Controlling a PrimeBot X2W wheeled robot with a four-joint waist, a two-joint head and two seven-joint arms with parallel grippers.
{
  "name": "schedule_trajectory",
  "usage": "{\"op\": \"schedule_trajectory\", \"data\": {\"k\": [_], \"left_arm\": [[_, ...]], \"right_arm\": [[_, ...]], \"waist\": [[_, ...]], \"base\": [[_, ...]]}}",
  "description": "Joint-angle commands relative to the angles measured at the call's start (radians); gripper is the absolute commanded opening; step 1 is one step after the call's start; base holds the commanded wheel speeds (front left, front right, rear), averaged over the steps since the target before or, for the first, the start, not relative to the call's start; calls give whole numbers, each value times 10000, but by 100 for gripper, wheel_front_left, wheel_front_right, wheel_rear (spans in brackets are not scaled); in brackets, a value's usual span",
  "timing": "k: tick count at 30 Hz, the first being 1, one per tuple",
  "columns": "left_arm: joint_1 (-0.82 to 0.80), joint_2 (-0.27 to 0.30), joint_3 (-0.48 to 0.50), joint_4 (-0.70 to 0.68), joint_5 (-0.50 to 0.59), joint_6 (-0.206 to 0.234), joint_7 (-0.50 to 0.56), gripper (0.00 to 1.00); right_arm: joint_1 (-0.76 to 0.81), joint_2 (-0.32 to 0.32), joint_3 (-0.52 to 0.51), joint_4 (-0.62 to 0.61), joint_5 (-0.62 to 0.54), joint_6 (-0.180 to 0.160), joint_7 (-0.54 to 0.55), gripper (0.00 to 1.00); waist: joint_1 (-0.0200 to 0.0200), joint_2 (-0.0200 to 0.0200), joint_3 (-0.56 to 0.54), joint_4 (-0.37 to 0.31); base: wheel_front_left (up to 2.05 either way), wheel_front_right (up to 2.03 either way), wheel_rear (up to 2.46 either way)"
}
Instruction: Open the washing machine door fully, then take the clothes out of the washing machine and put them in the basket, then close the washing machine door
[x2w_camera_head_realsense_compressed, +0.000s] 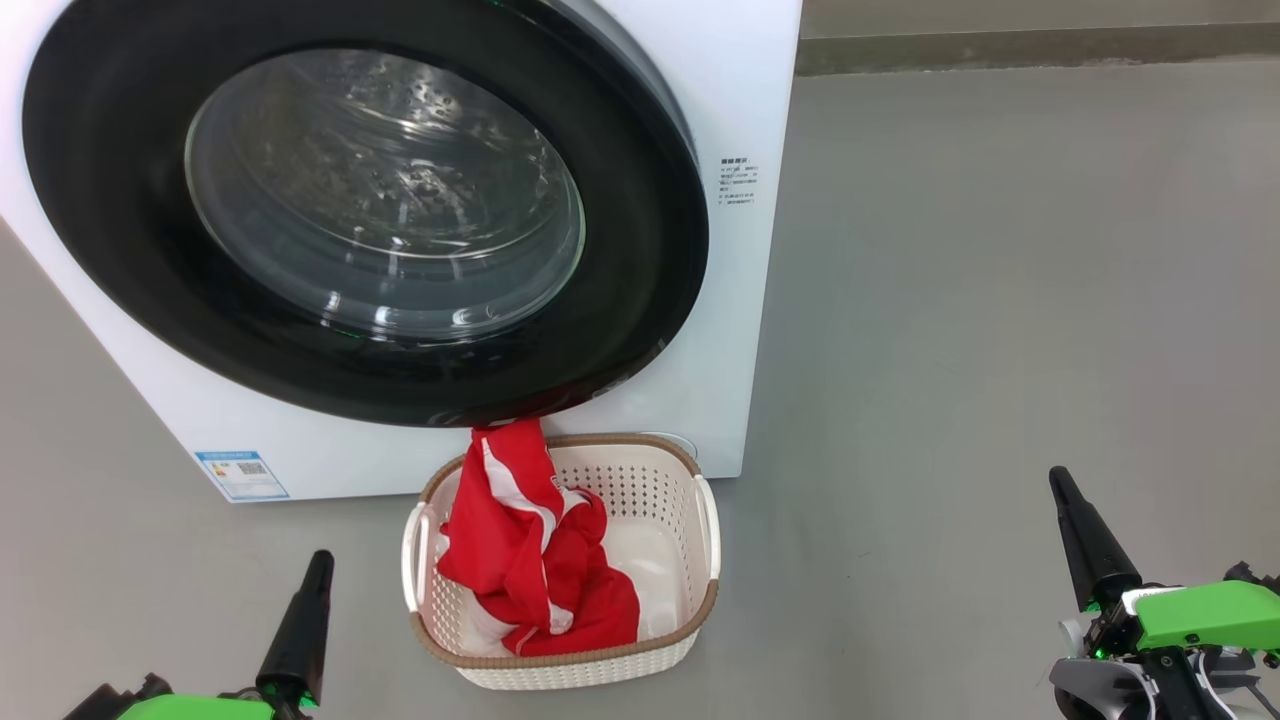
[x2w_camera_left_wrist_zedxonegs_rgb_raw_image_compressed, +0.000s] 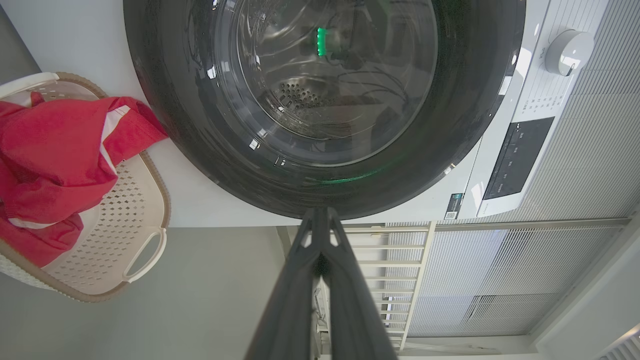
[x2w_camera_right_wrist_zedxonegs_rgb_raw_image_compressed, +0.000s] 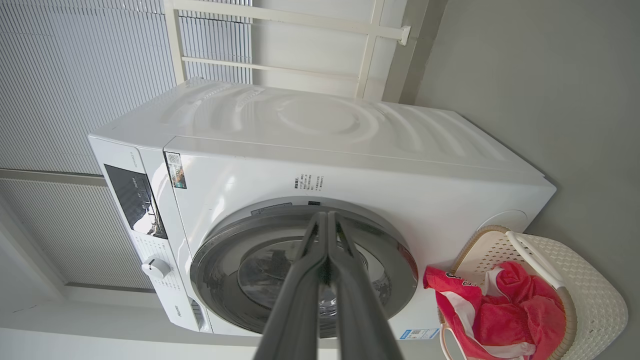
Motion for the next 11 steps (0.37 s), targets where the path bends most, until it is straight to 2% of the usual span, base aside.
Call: {"op": "schedule_trajectory", "data": {"k": [1, 11], "left_arm": [[-417, 166, 355, -204, -68, -71, 75, 0], [-417, 166, 355, -204, -68, -71, 75, 0]], "right_arm": [[-426, -145, 155, -301, -11, 6, 61, 0], [-426, -144, 153, -301, -12, 6, 62, 0]], "waist": [[0, 0, 0, 0], [0, 0, 0, 0]], "base": [[0, 0, 0], [0, 0, 0]]}}
